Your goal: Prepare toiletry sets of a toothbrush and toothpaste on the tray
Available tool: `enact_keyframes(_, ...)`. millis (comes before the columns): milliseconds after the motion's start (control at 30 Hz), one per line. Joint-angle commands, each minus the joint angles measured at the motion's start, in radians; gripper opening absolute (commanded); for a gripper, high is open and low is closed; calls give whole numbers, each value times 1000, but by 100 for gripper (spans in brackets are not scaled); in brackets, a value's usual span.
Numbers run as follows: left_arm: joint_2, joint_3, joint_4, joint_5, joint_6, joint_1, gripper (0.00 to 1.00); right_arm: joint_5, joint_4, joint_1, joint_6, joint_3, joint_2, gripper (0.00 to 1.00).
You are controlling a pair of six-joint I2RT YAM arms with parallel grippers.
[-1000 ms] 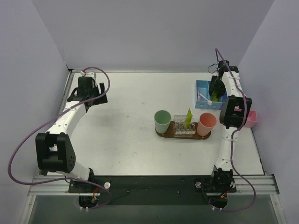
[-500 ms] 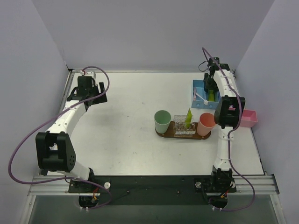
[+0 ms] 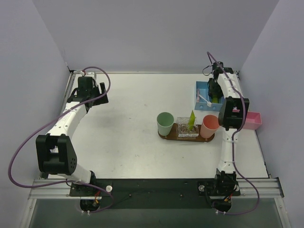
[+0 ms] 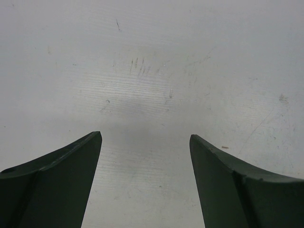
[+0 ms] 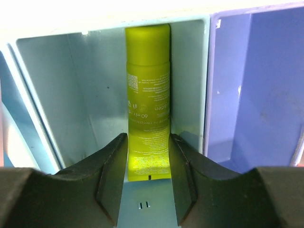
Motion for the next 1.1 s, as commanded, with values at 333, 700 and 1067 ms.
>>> enact_keyframes(333, -21, 56, 25, 1, -9, 9, 85, -90, -43, -16, 90, -62, 58, 24)
enact_keyframes(700, -50, 67, 23, 8, -6, 9, 83, -119, -41, -25, 50, -79, -31, 0)
enact_keyframes(1067, -52, 150, 30, 43, -27, 7, 82, -102, 16, -34, 44, -165, -229, 0)
